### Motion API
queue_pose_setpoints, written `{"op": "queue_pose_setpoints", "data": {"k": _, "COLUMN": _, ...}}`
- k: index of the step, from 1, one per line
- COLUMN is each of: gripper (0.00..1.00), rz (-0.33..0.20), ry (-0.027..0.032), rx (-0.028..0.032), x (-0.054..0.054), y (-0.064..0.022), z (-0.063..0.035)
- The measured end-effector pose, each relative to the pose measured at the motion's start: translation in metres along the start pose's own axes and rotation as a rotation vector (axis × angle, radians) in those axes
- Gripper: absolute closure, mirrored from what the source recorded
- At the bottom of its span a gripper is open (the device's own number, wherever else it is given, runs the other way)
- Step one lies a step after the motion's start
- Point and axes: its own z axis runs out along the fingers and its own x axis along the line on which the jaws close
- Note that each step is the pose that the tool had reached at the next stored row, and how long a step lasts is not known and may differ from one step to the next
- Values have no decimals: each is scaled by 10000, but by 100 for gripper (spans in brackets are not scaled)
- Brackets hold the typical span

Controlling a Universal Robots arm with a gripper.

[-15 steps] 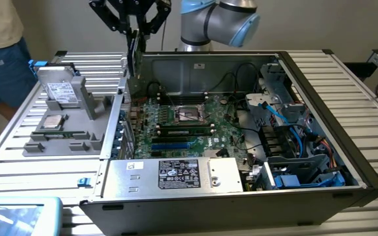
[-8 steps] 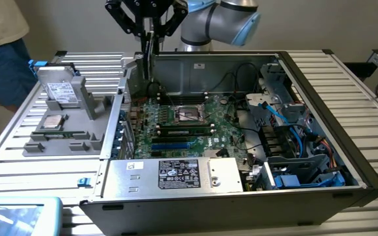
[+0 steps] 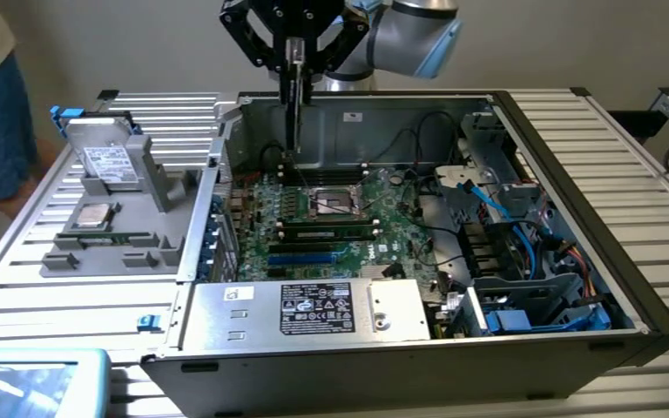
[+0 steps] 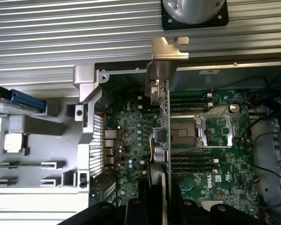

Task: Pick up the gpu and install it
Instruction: 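Pick up the gpu and move the gpu toward the slot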

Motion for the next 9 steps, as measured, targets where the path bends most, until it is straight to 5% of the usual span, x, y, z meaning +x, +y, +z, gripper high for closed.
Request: {"op": "queue_pose_setpoints", "data": {"k": 9, "gripper": 71, "rz": 1, "ry": 1, "rx": -1, "x": -401, "y": -56, "z": -29}}
